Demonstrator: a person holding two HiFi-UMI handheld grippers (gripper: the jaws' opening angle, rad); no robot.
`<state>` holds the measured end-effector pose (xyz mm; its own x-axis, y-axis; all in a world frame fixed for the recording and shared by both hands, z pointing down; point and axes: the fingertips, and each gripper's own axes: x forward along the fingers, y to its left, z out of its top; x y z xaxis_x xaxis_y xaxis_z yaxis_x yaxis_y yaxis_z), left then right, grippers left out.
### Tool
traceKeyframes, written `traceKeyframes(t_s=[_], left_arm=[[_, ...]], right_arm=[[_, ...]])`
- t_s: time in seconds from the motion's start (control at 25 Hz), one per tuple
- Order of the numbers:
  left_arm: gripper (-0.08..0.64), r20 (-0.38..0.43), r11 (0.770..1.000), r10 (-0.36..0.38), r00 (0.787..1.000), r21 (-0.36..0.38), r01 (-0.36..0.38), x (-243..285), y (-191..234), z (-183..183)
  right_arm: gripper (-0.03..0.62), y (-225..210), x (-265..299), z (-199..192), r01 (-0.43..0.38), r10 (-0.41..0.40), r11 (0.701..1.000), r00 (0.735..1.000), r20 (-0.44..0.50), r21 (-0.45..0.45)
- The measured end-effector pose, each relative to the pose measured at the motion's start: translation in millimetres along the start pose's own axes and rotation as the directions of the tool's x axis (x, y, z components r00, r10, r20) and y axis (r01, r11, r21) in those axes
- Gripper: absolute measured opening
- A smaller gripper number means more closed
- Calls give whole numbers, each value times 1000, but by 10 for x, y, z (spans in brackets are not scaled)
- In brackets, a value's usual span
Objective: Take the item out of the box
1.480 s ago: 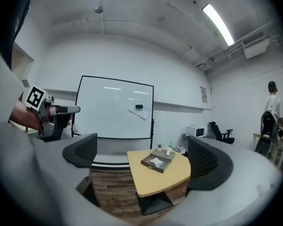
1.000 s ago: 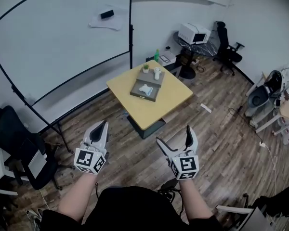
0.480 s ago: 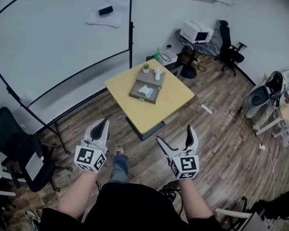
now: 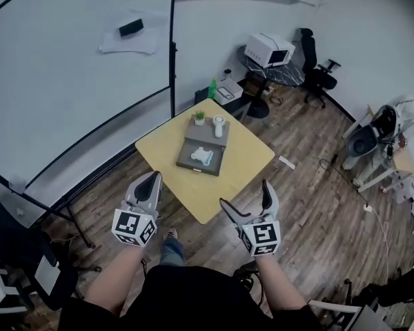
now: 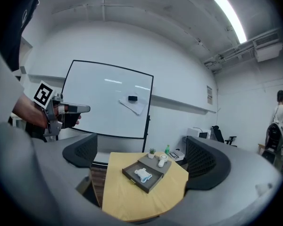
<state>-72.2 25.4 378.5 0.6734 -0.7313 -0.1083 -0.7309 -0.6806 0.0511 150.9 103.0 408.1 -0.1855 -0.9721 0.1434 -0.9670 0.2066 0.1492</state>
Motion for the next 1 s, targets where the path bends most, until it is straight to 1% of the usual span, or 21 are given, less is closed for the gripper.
traceKeyframes(t_s=[0.24,0.4,0.56,0.76,0.88,1.0], left_arm=[[-1,-7,999,-41,999,-4,41,863,769,-3],[-2,-20,997,-78,997,-25,77,1351,1132,-101],[0,-31,993,-114,993,-38,113,1773,1387,-219],[-2,-38,987,-155,987,-50,153,2169,1610,-323],[-1,-36,983,-177,983,-49,175,2317,1652,-338],[-2,-30,983,-180,983,-54,178,2426,1694,-357]], right_arm=[[595,-188,1034,143,24,-24,1000,999,-42,-5],[595,-299,1609,148,45,-45,999,996,-80,-3],[595,-431,2074,173,62,-62,998,993,-104,-9],[595,-536,2468,97,76,-79,997,984,-158,-20],[595,-552,2638,40,64,-70,997,979,-190,-38],[595,-574,2781,-26,34,-48,997,974,-221,-65]])
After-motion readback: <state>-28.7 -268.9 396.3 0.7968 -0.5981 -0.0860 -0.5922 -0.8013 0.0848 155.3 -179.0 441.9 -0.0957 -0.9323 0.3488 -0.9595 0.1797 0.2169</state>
